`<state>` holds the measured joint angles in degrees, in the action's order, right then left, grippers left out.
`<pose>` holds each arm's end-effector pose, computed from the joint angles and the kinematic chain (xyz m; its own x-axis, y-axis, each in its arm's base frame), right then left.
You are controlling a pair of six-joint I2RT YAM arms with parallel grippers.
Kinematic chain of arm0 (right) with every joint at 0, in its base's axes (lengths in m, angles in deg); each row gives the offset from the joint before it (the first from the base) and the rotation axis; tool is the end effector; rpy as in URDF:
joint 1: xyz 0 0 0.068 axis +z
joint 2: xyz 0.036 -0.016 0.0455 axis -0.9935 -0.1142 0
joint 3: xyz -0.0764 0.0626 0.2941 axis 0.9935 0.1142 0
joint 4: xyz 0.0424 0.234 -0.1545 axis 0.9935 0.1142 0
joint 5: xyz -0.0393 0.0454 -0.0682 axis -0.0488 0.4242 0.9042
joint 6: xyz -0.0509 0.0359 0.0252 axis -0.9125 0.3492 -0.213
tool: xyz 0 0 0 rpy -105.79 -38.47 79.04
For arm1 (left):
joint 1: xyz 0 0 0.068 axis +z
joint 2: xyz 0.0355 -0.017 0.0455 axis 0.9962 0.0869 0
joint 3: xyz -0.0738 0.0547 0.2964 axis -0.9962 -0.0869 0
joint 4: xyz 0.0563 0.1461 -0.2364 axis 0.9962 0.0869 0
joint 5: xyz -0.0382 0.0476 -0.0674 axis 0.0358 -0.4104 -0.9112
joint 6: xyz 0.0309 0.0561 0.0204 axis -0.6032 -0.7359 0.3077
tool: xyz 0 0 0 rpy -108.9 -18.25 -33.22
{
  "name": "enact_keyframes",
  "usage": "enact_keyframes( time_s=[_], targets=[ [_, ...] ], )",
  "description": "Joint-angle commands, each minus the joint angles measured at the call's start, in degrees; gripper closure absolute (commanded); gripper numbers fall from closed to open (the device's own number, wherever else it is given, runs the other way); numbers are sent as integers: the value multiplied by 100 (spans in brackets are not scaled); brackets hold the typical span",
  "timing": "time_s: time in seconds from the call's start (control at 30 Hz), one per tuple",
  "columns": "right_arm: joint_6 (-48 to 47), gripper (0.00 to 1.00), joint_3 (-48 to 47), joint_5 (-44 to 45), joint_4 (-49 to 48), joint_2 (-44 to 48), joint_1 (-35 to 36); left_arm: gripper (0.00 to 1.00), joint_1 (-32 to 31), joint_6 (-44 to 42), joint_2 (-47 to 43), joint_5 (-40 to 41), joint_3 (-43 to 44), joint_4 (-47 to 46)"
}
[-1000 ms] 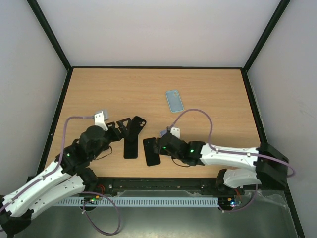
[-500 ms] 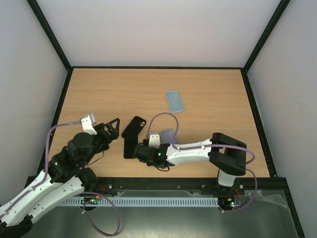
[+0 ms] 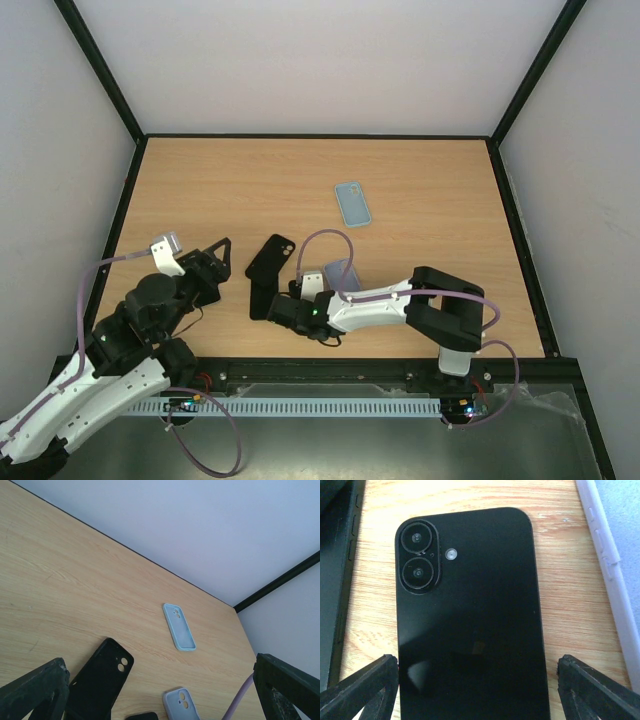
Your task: Put the phone into the phone case
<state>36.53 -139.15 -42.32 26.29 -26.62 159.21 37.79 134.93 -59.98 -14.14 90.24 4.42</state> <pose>0.1052 0.3490 0.1408 -0.9075 -0.0753 -0.4132 -0.1756 0.9617 0.2105 0.0808 -0.0508 0.3235 -0.3304 -0.6044 -0.7250 0.1455 0.7263 -0.6718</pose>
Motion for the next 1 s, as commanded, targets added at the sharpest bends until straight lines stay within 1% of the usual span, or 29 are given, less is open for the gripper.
enact_keyframes(
  time_s=[0.0,0.27,0.43,0.6,0.73,0.8,0.87,0.97],
  targets=[
    [-16,17,-186,255,264,-213,60,0,22,42,31,131,-32,86],
    [-81,18,-305,371,508,-447,96,0,25,95,174,114,-119,42],
    [-115,22,-418,693,810,-490,114,0,26,380,270,-158,-430,-153],
    [-239,28,-337,753,729,-535,118,3,26,714,428,-510,-873,-453],
    [-429,32,40,642,164,-237,114,5,36,832,760,-838,-1204,-826],
    [-582,34,424,576,-357,52,118,7,46,878,978,-987,-1310,-965],
    [-755,36,813,485,-1013,408,114,9,98,890,1208,-1264,-1382,-1176],
    [-1058,37,1313,354,-1734,804,114,12,225,886,1549,-1763,-1541,-1620]
  ],
)
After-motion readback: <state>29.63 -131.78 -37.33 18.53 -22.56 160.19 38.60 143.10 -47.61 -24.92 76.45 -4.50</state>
